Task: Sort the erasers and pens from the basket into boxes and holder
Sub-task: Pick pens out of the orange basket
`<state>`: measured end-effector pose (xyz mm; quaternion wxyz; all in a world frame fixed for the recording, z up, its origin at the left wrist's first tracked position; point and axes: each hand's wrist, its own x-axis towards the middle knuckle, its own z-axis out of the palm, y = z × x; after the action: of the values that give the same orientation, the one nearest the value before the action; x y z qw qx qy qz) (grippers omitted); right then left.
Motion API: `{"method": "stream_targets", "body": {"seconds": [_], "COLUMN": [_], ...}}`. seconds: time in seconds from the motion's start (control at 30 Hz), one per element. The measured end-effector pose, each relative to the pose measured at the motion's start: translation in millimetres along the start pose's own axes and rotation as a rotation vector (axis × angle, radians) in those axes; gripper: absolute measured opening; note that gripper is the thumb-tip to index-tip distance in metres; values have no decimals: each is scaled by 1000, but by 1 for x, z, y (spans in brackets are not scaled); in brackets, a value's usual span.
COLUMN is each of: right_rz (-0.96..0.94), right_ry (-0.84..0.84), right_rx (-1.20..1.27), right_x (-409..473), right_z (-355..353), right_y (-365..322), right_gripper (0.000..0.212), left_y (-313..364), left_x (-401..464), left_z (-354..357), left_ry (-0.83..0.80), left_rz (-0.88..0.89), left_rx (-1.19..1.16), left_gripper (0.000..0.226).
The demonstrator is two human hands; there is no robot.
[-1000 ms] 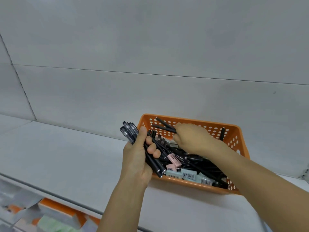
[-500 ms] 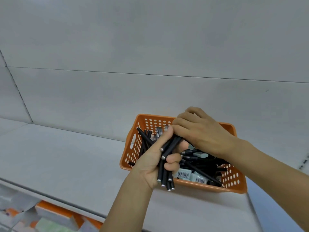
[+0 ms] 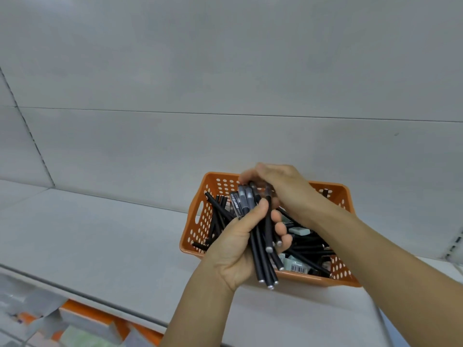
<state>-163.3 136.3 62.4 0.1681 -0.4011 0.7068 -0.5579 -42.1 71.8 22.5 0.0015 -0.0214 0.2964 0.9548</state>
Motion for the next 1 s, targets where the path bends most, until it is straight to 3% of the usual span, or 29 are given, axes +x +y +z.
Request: {"method": "stream_targets", "body": {"seconds": [0.13, 0.23, 0.37, 0.43, 0.6, 0.8, 1.0], "right_rz": [-11, 39, 195, 206, 199, 166, -57], "right_ry": [-49, 7, -342, -398, -328, -37, 191], "right_rx": [89, -372, -1017, -1152, -1048, -736, -952], "right_x": [-4, -16, -33, -35, -32, -30, -10], "right_z": [-7, -18, -12, -4, -10, -22, 4], "right_y": [-2, -5, 10, 17, 25, 4, 4], "right_gripper": [39, 29, 29, 25, 23, 25, 21], "left_y": [10, 20, 24, 22, 24, 25, 26], "left_x": [-9, -18, -27, -29, -35, -43, -41], "left_z": [1, -5, -15, -17, -28, -36, -41], "left_ry": [92, 269, 350, 379, 458, 503, 511], "left_rz": [139, 319, 441, 436, 492, 508, 478], "left_rx": [-11, 47, 76, 81, 101, 155, 184], "left_gripper": [14, 19, 6, 11, 20, 24, 23]}}
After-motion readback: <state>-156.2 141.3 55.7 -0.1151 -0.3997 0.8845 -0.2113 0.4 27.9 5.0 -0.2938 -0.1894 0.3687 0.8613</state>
